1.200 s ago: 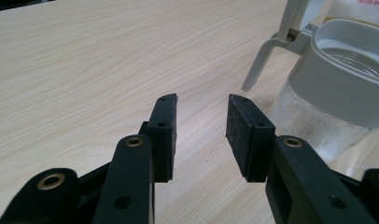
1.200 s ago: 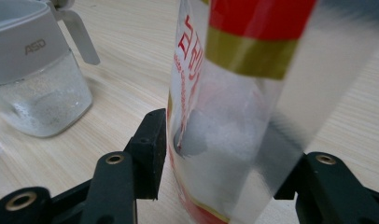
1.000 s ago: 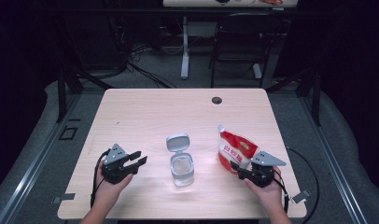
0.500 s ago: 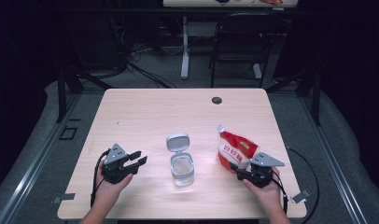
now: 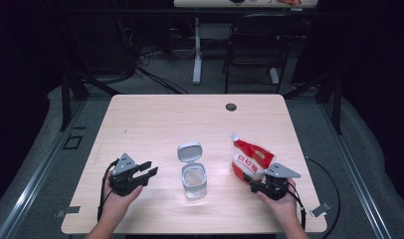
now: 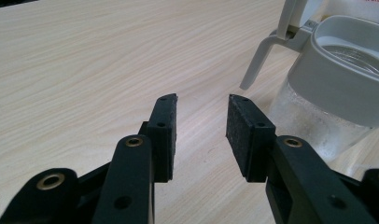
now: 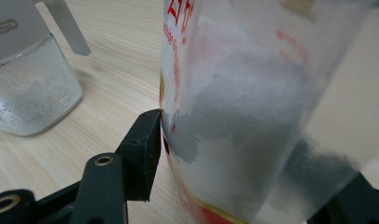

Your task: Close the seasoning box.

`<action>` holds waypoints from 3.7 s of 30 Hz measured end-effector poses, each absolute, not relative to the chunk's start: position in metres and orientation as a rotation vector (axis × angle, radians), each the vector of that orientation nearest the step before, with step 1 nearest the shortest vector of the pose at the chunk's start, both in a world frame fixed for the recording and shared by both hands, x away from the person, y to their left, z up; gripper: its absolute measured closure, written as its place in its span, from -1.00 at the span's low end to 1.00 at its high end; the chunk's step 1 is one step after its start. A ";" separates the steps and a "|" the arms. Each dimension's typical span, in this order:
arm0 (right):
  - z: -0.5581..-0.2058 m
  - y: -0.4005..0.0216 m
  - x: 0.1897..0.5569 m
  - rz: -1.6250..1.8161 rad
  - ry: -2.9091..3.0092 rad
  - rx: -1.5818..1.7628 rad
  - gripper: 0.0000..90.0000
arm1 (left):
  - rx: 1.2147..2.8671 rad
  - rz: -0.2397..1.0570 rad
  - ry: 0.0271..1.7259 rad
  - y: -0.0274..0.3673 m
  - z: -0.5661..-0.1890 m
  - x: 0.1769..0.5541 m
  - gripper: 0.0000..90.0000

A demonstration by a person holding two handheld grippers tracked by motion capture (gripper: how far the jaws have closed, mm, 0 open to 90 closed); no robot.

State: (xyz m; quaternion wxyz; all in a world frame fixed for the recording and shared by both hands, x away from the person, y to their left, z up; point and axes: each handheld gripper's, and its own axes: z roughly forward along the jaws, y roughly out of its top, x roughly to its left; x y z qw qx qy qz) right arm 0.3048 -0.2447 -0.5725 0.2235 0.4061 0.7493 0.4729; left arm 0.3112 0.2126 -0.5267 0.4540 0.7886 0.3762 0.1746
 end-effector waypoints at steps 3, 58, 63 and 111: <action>-0.573 -0.244 0.305 1.305 2.066 1.133 -0.04 | 1.949 0.434 0.927 0.214 -0.526 0.311 0.41; -0.571 -0.241 0.304 1.269 2.083 1.108 0.15 | 1.933 0.433 0.944 0.219 -0.526 0.312 0.40; -0.571 -0.242 0.304 1.271 2.080 1.119 0.15 | 1.932 0.434 0.945 0.219 -0.526 0.312 0.40; -0.534 -0.230 0.282 1.129 2.028 0.898 0.17 | 1.917 0.455 0.951 0.221 -0.524 0.309 0.30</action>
